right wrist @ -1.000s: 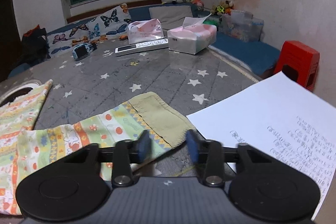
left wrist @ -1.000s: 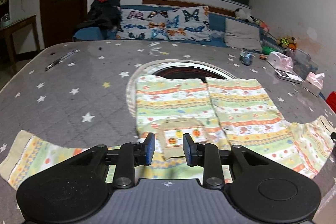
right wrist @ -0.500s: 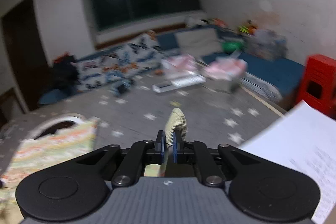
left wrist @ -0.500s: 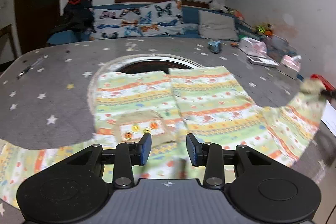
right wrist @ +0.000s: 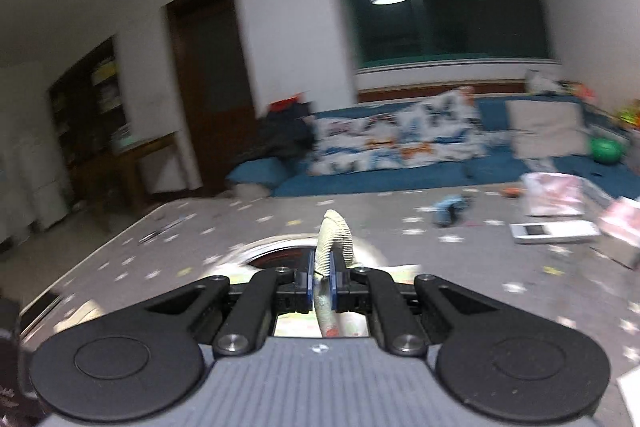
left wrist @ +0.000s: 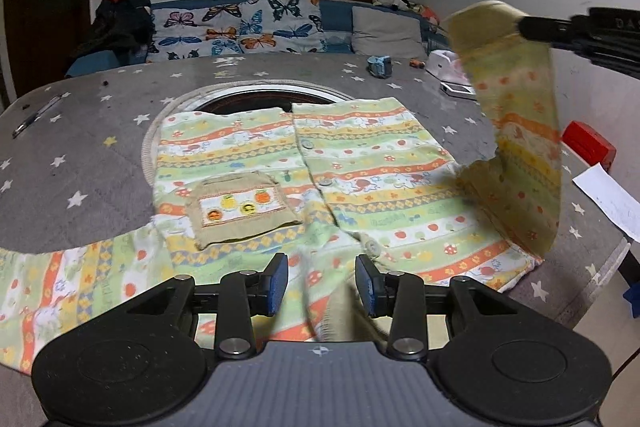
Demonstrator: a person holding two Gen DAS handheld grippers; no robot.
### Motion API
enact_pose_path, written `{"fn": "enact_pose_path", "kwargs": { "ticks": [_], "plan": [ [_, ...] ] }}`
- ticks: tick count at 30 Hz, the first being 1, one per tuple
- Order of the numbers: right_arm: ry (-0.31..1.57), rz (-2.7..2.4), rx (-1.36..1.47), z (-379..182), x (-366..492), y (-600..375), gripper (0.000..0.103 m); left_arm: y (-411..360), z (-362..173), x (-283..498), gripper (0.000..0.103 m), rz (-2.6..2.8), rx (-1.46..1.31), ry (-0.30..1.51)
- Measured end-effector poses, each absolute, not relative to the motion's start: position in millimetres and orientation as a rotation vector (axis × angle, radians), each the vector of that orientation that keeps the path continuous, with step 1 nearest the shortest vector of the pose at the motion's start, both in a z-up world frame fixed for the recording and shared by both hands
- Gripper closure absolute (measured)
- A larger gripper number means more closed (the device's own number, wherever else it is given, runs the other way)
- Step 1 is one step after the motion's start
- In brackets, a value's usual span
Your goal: Fold clothes
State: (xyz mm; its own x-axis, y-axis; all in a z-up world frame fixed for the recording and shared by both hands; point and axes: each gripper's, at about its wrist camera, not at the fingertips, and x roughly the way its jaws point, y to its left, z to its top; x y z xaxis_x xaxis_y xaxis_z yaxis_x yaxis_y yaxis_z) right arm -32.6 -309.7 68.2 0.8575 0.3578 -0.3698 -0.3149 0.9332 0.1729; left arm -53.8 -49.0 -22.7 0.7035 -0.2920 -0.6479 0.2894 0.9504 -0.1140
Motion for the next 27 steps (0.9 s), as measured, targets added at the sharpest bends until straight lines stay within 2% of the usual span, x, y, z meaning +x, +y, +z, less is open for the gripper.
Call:
{"fn": "enact_pose_path", "kwargs": {
  "ticks": [14, 16, 27],
  "plan": [
    [0.555, 0.69, -0.047, 33, -15, -180, 0.096, -3, -21, -63, 0.058, -0.209, -0.076, 0.725],
    [0.588, 0.729, -0.061, 26, -21, -173, 0.09, 1, -21, -63, 0.058, -0.198, -0.084, 0.727],
    [0.703, 0.619, -0.073, -1, -42, -226, 0.088, 23, -5, -63, 0.058, -0.159, -0.128, 0.677]
  ]
}}
